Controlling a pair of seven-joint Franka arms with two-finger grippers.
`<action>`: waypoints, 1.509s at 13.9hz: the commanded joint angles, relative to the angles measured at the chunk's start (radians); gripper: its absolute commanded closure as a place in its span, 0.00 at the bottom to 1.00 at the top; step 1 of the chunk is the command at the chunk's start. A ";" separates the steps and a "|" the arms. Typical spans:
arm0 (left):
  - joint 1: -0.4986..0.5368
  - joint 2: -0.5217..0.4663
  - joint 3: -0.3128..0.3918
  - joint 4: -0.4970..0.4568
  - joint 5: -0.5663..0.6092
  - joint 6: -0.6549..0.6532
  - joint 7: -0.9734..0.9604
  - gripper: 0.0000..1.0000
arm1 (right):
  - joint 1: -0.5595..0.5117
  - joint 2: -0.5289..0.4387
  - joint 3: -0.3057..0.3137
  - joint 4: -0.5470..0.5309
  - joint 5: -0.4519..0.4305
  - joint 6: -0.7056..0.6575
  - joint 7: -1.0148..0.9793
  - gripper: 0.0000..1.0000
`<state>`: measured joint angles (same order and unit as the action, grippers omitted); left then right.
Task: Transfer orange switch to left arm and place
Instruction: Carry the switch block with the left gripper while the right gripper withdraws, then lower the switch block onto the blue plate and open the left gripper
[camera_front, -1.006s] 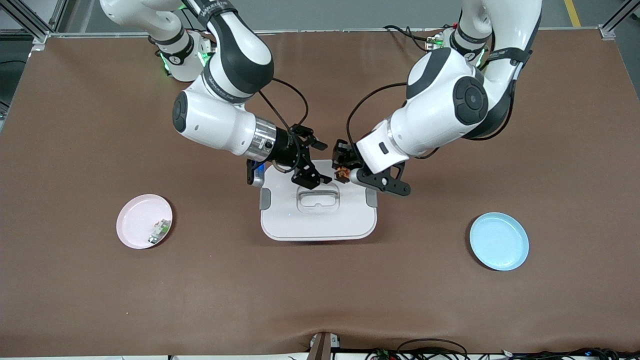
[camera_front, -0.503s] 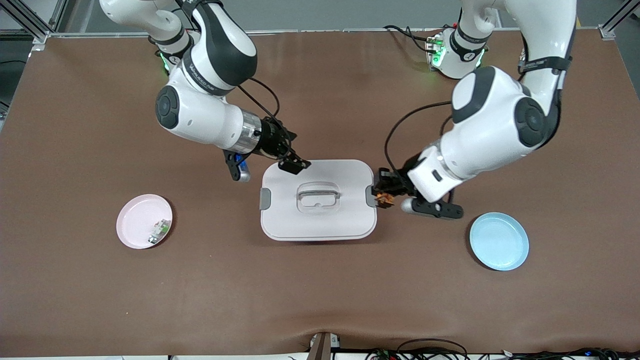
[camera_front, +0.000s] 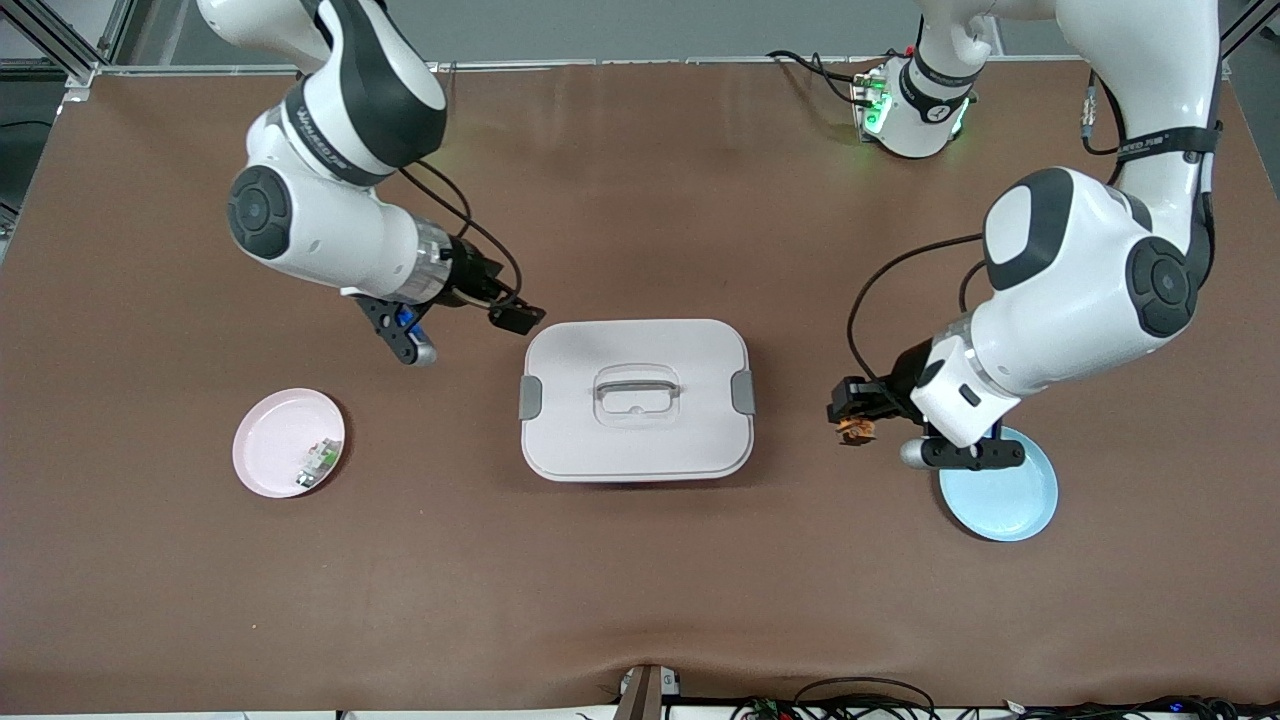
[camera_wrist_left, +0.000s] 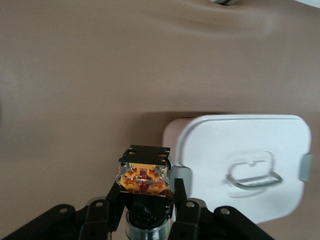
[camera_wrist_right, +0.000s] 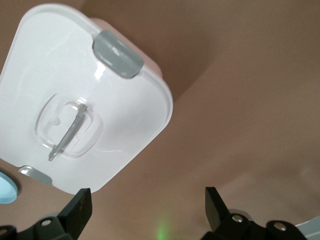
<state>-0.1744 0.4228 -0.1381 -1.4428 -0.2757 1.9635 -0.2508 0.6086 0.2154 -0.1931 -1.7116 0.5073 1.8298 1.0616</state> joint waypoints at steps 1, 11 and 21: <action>0.030 0.004 -0.006 -0.016 0.094 -0.006 0.011 0.88 | -0.058 -0.079 0.014 -0.077 -0.073 -0.030 -0.122 0.00; 0.150 0.119 -0.008 -0.014 0.286 0.034 0.302 0.89 | -0.266 -0.125 0.011 -0.097 -0.348 -0.144 -0.590 0.00; 0.294 0.260 -0.006 -0.018 0.293 0.192 0.908 0.86 | -0.472 -0.168 0.009 -0.089 -0.434 -0.204 -0.972 0.00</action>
<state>0.1074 0.6719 -0.1367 -1.4654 -0.0053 2.1450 0.5497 0.1815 0.0826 -0.2003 -1.7828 0.1078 1.6396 0.1513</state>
